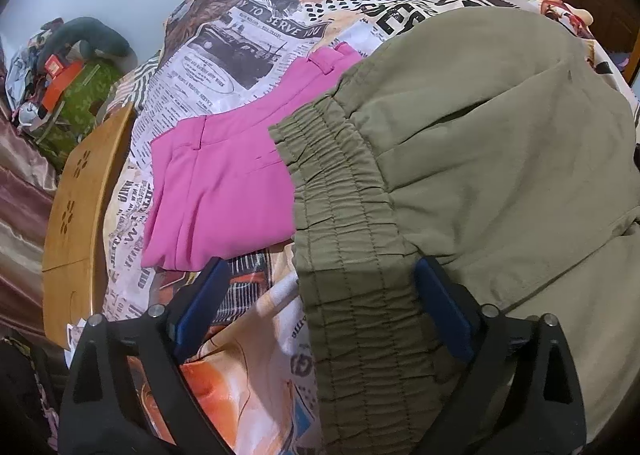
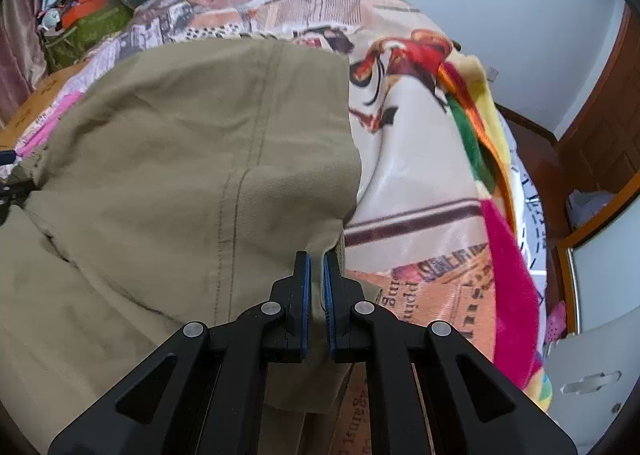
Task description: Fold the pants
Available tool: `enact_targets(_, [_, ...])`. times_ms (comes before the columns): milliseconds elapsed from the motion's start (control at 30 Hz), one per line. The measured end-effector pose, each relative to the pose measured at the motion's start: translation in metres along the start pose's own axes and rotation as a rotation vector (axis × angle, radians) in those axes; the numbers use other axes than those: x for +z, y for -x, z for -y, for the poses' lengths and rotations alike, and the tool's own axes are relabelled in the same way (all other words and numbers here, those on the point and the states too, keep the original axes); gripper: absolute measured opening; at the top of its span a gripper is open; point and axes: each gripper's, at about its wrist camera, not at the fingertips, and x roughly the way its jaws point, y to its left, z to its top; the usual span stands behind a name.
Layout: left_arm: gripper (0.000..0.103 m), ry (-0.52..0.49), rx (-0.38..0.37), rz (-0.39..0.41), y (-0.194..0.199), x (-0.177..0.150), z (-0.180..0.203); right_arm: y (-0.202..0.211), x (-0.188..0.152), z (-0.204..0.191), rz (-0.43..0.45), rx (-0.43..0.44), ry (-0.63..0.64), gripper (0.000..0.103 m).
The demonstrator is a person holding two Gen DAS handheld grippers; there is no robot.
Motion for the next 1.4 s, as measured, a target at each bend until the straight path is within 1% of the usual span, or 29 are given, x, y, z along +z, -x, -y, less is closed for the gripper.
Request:
enact_targets(133, [0.096, 0.002, -0.01, -0.003, 0.0, 0.0, -0.001, -0.002, 0.0, -0.002, -0.014, -0.004, 0.006, 0.005])
enact_targets(300, [0.096, -0.024, 0.013, 0.002, 0.013, 0.003, -0.001, 0.01, 0.002, 0.001, -0.028, 0.002, 0.003, 0.006])
enact_targets(400, [0.096, -0.026, 0.031, 0.03, 0.029, 0.006, -0.005, 0.022, 0.004, 0.002, -0.019, -0.003, 0.002, 0.006])
enact_targets(500, [0.096, 0.003, 0.013, 0.066, 0.048, 0.011, -0.016, 0.043, 0.009, 0.0, 0.017, -0.03, 0.015, 0.007])
enact_targets(600, [0.096, 0.054, -0.018, 0.096, 0.066, 0.019, -0.029, 0.067, 0.016, -0.003, 0.072, -0.022, 0.018, 0.008])
enact_targets(700, [0.096, 0.094, -0.039, 0.138, 0.082, 0.031, -0.041, 0.091, 0.025, -0.007, 0.137, -0.007, 0.018, 0.018])
enact_targets(767, [0.096, 0.1, -0.029, 0.164, 0.09, 0.038, -0.045, 0.102, 0.032, -0.009, 0.178, 0.004, 0.012, 0.027])
enact_targets(800, [0.096, 0.101, -0.022, 0.175, 0.094, 0.041, -0.046, 0.108, 0.036, -0.011, 0.202, 0.011, 0.009, 0.028])
enact_targets(867, [0.096, 0.103, -0.012, 0.195, 0.098, 0.05, -0.048, 0.112, 0.047, -0.014, 0.234, 0.019, 0.006, 0.036])
enact_targets(900, [0.097, 0.105, -0.01, 0.205, 0.099, 0.055, -0.049, 0.114, 0.05, -0.016, 0.249, 0.021, 0.004, 0.038])
enact_targets(967, [0.098, 0.11, -0.011, 0.216, 0.099, 0.064, -0.051, 0.112, 0.058, -0.018, 0.271, 0.025, -0.001, 0.047])
enact_targets(1033, [0.099, 0.116, -0.008, 0.228, 0.097, 0.074, -0.051, 0.11, 0.067, -0.018, 0.287, 0.025, -0.003, 0.05])
enact_targets(1133, [0.099, 0.131, -0.009, 0.233, 0.088, 0.085, -0.052, 0.102, 0.078, -0.015, 0.297, 0.022, -0.015, 0.052])
enact_targets(1233, [0.099, 0.161, -0.032, 0.196, 0.065, 0.096, -0.055, 0.088, 0.088, -0.01, 0.29, 0.021, -0.031, 0.058])
enact_targets(1400, [0.099, 0.164, -0.036, 0.13, 0.026, 0.102, -0.054, 0.051, 0.1, 0.004, 0.23, 0.013, -0.047, 0.058])
